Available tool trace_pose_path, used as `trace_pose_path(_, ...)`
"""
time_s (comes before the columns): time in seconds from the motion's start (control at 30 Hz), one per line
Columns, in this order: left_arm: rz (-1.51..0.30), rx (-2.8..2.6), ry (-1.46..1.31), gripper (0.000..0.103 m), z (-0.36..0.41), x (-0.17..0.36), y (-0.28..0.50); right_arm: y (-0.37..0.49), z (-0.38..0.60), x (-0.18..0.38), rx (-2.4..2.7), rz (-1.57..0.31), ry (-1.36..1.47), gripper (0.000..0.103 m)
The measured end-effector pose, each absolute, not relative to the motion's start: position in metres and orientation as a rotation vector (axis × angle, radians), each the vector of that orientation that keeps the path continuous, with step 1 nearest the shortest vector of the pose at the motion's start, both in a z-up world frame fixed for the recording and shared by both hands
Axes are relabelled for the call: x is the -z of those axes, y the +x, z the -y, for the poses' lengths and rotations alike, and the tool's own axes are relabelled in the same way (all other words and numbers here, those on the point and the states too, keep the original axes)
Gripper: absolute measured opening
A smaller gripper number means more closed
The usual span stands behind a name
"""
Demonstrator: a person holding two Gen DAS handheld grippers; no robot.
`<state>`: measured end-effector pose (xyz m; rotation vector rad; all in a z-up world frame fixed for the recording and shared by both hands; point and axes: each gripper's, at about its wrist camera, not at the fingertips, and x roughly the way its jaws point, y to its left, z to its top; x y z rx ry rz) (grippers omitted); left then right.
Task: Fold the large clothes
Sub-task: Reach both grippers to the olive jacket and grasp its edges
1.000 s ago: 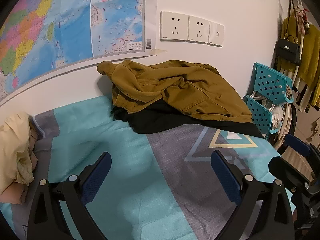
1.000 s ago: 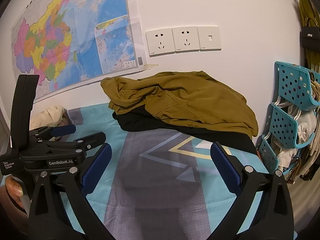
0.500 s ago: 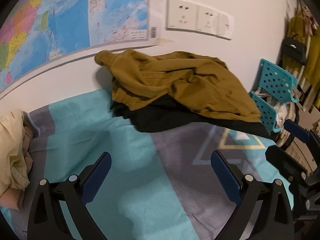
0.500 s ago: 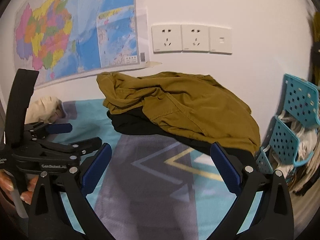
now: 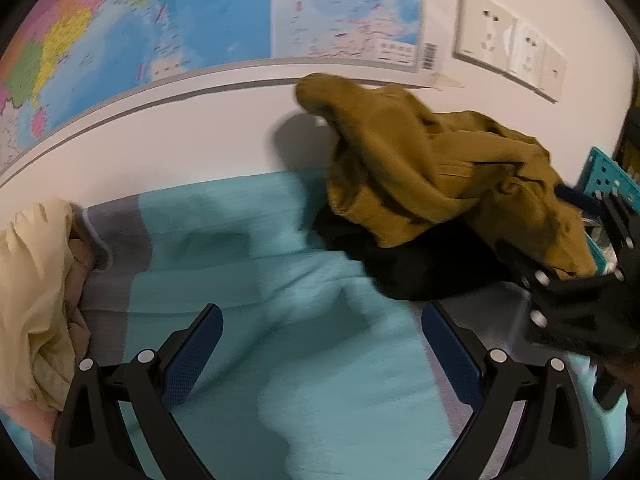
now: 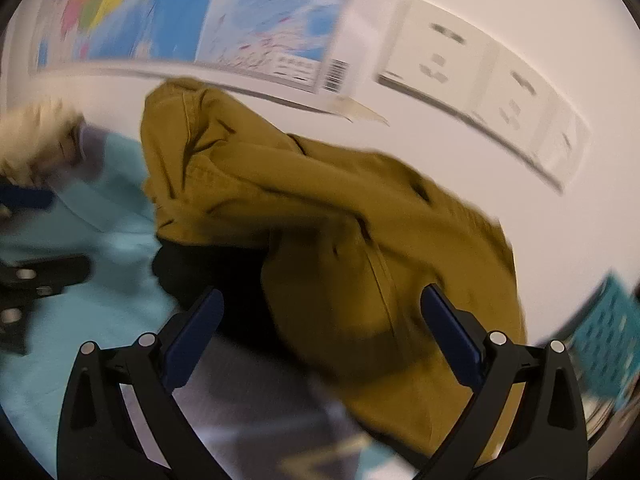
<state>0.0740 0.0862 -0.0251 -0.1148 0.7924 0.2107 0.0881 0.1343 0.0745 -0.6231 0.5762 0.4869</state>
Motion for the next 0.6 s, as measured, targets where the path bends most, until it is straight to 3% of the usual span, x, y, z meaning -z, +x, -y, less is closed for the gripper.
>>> trace_pose_path(0.07, -0.799, -0.221, -0.119, 0.096, -0.090, 0.027, 0.075, 0.095, -0.152, -0.067, -0.506, -0.551, -0.705, 0.087)
trace_pose_path(0.13, -0.806, -0.226, -0.124, 0.096, -0.095, 0.029, 0.077, 0.104, -0.160, -0.064, -0.469, -0.557, -0.756, 0.051)
trace_pose_path(0.17, -0.804, -0.228, -0.125, 0.096, -0.097, 0.029, 0.076, 0.108, -0.157, -0.067, -0.458, -0.563, -0.759, 0.043)
trace_pose_path(0.23, -0.800, -0.231, -0.122, 0.096, -0.098, 0.029, 0.075, 0.113, -0.138, -0.085, -0.502, -0.597, -0.661, 0.011)
trace_pose_path(0.3, -0.796, -0.233, -0.127, 0.096, -0.102, 0.029, 0.073, 0.109, -0.113, -0.110, -0.561, -0.618, -0.555, 0.005)
trace_pose_path(0.53, -0.785, -0.242, -0.150, 0.096, -0.114, 0.027, 0.082, 0.075, -0.042, -0.190, -0.584, -0.527, -0.370, 0.005)
trace_pose_path(0.57, -0.783, -0.244, -0.151, 0.096, -0.115, 0.027, 0.083, 0.075, -0.043, -0.193, -0.571, -0.516, -0.406, 0.012)
trace_pose_path(0.6, -0.779, -0.241, -0.151, 0.096, -0.115, 0.027, 0.085, 0.073, -0.048, -0.188, -0.571, -0.520, -0.447, 0.050)
